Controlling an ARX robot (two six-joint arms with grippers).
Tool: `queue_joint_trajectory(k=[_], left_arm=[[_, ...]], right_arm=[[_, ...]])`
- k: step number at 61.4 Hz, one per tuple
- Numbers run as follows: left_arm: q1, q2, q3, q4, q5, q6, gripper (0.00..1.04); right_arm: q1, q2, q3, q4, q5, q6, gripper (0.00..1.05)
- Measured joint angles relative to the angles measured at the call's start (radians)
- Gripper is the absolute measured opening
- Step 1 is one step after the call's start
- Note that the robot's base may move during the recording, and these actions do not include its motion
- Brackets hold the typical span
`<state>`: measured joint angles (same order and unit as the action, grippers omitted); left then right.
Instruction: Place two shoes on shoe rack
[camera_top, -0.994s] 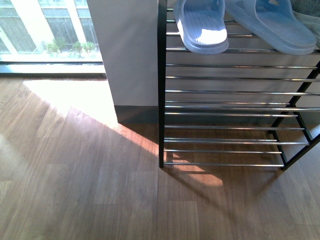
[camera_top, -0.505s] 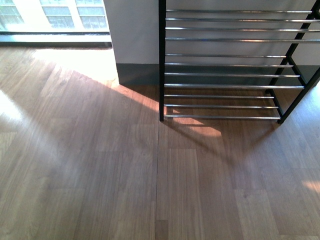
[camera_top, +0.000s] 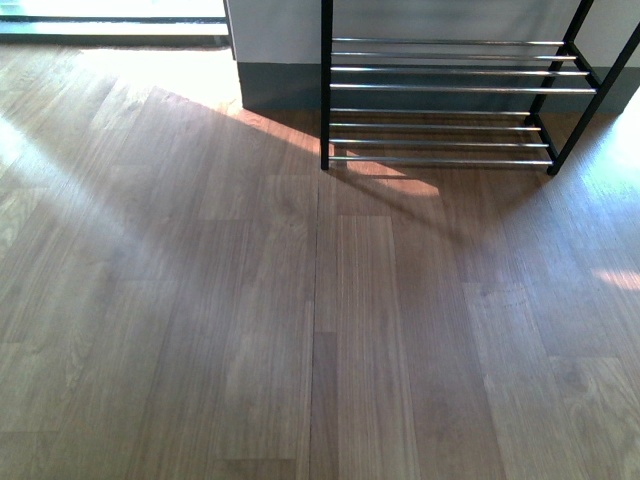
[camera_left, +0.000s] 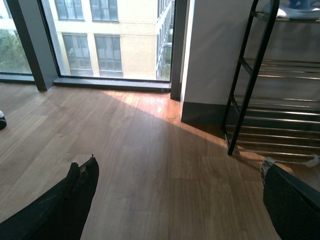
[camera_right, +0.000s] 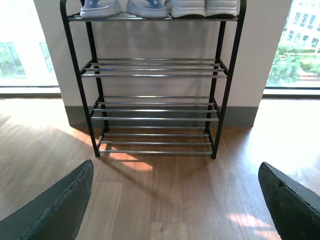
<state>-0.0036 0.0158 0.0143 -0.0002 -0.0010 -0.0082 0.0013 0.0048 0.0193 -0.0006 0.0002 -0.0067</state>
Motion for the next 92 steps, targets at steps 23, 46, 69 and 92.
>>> queue_joint_trajectory(k=[23,46,69,92], left_arm=[[0.0,0.0,0.0,0.0,0.0,0.0,0.95],[0.0,0.0,0.0,0.0,-0.002,0.0,0.95],[0.0,0.0,0.0,0.0,0.001,0.0,0.95],[0.0,0.0,0.0,0.0,0.001,0.0,0.95]], right_arm=[[0.0,0.0,0.0,0.0,0.001,0.0,0.96],[0.0,0.0,0.0,0.0,-0.001,0.0,0.96],[0.0,0.0,0.0,0.0,0.002,0.0,0.96],[0.0,-0.001,0.0,0.0,0.001,0.0,0.96]])
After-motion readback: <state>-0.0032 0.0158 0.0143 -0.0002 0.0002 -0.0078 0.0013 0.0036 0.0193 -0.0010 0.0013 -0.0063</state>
